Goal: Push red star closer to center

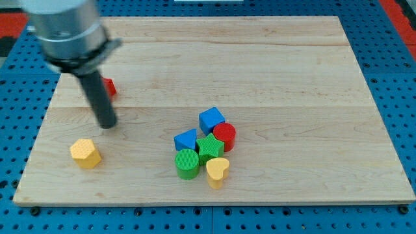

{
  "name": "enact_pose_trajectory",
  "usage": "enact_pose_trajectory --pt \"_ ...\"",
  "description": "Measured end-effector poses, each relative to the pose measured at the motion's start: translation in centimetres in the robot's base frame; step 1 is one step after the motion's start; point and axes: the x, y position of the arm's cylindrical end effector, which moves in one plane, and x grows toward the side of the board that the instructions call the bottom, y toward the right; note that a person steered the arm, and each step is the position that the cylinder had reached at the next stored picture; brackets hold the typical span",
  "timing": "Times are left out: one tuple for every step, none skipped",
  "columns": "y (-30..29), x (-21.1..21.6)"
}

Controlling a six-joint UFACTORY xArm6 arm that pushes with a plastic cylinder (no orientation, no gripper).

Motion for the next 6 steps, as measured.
enact_pose_trajectory --pt "-4.1 1.7" --pt "-4.1 6.4" --pt "-4.0 8.7" --pt "-3.4 6.4" --pt "1.9 6.3" --pt "5.7 6.3"
